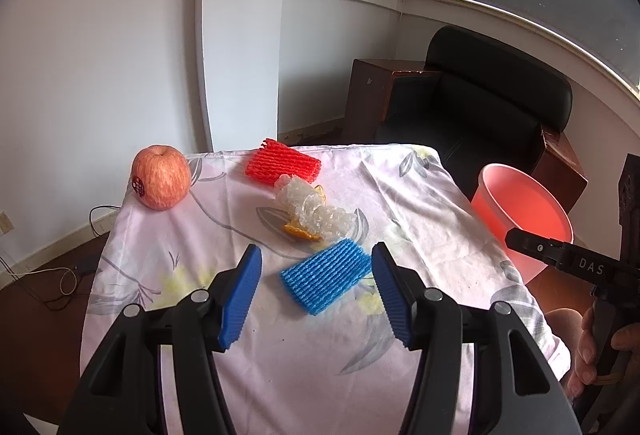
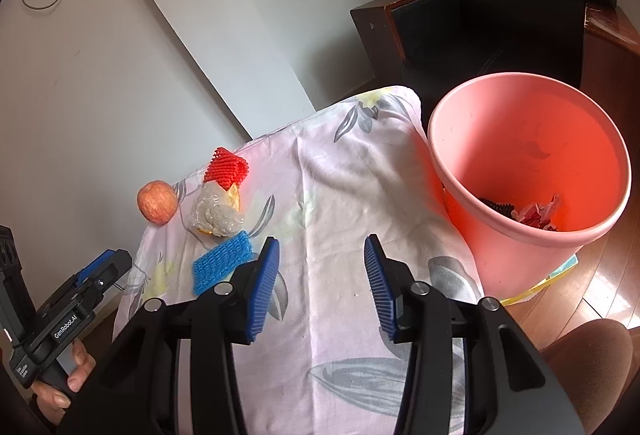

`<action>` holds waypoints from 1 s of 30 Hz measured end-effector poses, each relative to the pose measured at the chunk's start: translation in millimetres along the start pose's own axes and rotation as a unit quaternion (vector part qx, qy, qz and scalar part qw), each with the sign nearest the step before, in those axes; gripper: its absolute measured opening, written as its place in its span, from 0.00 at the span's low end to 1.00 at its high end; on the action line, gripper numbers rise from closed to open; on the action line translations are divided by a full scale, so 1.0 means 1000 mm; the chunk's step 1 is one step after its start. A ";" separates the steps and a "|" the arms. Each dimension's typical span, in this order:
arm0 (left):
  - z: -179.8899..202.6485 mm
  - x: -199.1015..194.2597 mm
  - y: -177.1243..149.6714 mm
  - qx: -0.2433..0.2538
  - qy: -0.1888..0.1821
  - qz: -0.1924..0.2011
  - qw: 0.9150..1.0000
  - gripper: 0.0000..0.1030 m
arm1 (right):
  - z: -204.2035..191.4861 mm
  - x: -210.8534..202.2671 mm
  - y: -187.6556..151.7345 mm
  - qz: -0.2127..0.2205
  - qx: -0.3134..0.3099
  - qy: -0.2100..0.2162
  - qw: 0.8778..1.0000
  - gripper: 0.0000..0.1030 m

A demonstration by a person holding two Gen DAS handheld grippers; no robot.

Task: Collect trash
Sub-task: 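Move both tools back to the table toward the blue foam net, then close left tool on blue foam net while right tool approaches clear bubble wrap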

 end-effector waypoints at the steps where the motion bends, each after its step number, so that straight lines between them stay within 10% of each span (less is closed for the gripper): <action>1: -0.003 0.001 -0.001 0.001 0.000 -0.002 1.000 0.56 | -0.003 0.003 0.000 -0.003 -0.002 0.001 1.000 0.44; 21: 0.008 0.075 -0.025 0.127 -0.038 -0.085 0.988 0.56 | -0.027 0.041 0.003 -0.044 -0.034 0.000 0.998 0.44; 30: 0.012 0.107 -0.033 0.177 -0.004 -0.114 0.978 0.40 | -0.036 0.053 0.003 -0.055 -0.045 0.006 0.997 0.44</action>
Point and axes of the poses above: each gripper's, at about its wrist camera, not at the fingertips, and x roughly the way its jaws point, z to its right, y to its top, the point moved 1 cm from there along x, roughly the way its jaws point, and after that the axes turned 14 degrees about -x, right-handed, at the moved point
